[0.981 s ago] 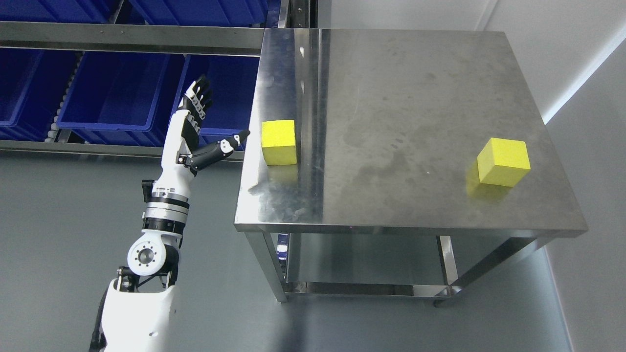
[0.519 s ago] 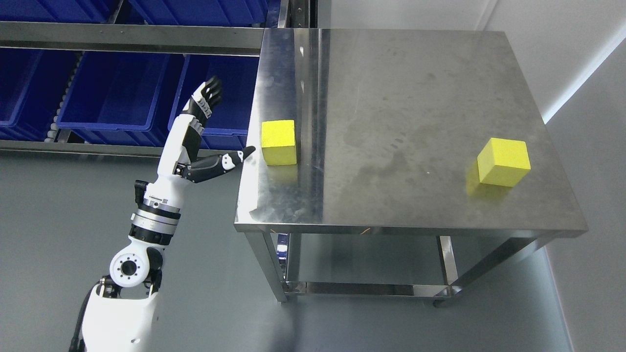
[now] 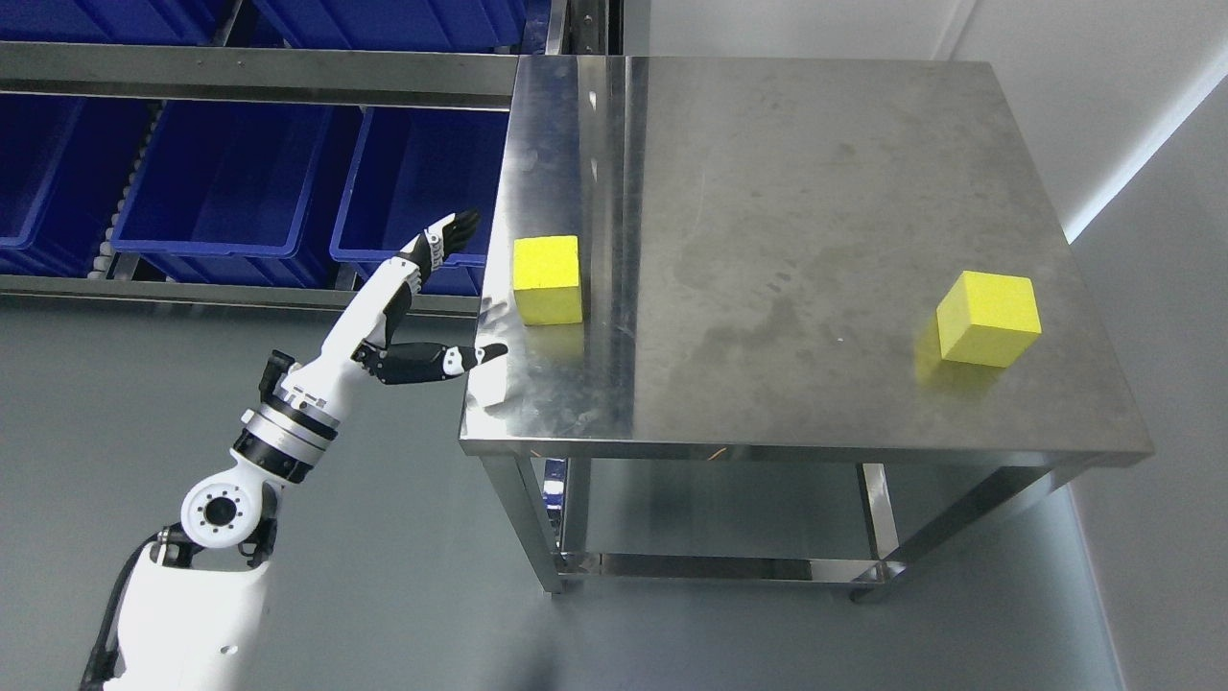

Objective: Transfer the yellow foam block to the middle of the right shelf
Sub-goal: 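Close the left hand around the yellow foam cube, then lift the yellow cube up off the table with the left hand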

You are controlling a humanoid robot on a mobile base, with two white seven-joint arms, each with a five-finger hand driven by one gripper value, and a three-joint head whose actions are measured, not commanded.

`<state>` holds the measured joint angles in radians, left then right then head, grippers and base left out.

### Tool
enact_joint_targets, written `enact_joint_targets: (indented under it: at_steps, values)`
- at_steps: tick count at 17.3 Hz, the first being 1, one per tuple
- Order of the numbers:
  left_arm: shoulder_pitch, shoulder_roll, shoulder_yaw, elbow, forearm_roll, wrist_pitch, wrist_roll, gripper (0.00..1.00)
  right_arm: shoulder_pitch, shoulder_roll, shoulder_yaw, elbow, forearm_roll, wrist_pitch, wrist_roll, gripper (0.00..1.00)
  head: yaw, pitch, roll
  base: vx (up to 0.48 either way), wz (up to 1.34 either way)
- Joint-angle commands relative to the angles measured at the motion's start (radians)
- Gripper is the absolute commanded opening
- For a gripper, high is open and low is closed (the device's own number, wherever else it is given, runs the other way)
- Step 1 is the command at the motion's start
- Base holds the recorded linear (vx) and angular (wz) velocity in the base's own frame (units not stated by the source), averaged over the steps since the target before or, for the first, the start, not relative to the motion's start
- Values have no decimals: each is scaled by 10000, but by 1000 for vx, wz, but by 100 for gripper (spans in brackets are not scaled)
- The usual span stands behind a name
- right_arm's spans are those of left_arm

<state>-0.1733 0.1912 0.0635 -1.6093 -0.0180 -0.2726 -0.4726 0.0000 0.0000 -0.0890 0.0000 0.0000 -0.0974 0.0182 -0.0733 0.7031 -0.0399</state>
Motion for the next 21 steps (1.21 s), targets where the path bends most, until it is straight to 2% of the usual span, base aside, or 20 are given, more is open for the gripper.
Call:
enact_joint_targets:
  at_steps: [1,5,8,12,13,16,17,18,19,21]
  values:
    - [-1073,329,-280,1687,-295,393,-136,98,-31,-175,0,-175,0,7,2,100,0,0,0,0,0]
    - [-1258,22,-1278,1797,-281,654,-441,98,-31,-175,0,-175,0,7,2,100,0,0,0,0,0]
    - [-1365,-591,-1326,1797,-296,1360,-1408,99,-31,-175,0,-175,-15,7,2,100,0,0,0,0,0]
    - [-1656,-654,-1311,2026,-296,1407,-1410,96,-31,-175,0,-175,0,7,2,100,0,0,0,0,0]
    - [-1748,-654,-1250,2103,-296,1361,-1425,90,-31,-175,0,-175,0,7,2,100,0,0,0,0,0]
    - [-1764,-776,-1005,2149,-265,934,-1394,64,-31,-175,0,-175,0,7,2,100,0,0,0,0,0]
    - [-1749,-898,-852,2180,-235,476,-1409,53,-15,-175,0,-175,0,7,2,100,0,0,0,0,0]
    - [-1703,-1218,-501,2347,-128,-394,-1425,32,-31,-175,0,-175,0,7,2,100,0,0,0,2,14]
    - [-1703,-1556,-178,2516,-6,-904,-1455,23,-15,-175,0,-175,0,7,2,100,0,0,0,2,14]
    - [-1703,-1737,130,2442,87,-1093,-1440,23,-31,-175,0,-175,0,7,2,100,0,0,0,0,0]
